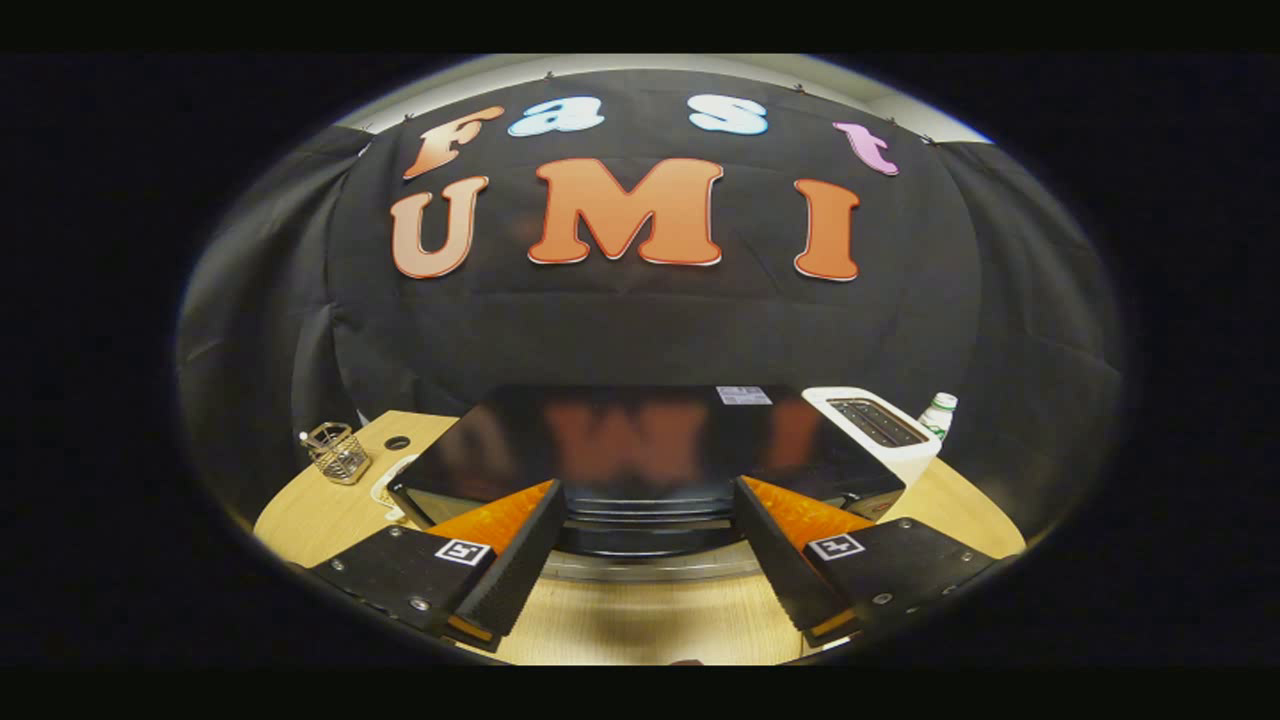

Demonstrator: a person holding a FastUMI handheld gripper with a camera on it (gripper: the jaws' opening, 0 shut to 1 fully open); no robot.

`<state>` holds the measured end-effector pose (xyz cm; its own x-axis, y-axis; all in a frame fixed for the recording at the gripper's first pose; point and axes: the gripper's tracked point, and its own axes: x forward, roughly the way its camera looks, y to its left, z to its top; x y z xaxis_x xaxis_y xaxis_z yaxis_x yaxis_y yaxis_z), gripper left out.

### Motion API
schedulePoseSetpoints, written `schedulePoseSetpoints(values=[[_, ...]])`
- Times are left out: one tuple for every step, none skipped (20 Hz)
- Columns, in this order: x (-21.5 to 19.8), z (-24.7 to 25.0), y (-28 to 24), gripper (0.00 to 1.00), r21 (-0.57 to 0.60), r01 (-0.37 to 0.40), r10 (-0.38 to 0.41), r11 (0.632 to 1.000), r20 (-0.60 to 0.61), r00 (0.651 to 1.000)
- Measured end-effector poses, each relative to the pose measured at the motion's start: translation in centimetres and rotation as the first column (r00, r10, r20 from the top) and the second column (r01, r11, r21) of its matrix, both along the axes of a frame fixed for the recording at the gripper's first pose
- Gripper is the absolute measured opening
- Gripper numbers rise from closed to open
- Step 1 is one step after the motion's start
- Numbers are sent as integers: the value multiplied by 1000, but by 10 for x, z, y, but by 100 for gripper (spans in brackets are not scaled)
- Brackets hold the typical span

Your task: Open the toaster oven, put the food inside, and close the toaster oven door.

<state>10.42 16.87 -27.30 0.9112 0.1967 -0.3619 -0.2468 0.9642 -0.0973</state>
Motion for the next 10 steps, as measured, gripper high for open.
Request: schedulePoseSetpoints(values=[[-2,-1,0,100,23,4,-4,1000,-16,1000],[-3,-1,-1,99,36,3,-2,999,-29,1000],[-7,-3,0,99,28,0,1,1000,-33,999],[-6,-3,0,99,22,-5,6,1000,-30,1000],[-7,-2,-1,100,21,-3,4,1000,-34,999],[-8,-2,-1,100,23,0,1,1000,-42,999],[-11,-3,-2,100,19,1,0,1000,-48,999],[-15,-3,-4,100,17,1,0,1000,-49,999],[-22,-4,-6,100,18,1,-1,1000,-50,999],[-28,-3,-8,100,19,1,0,1000,-48,999]])
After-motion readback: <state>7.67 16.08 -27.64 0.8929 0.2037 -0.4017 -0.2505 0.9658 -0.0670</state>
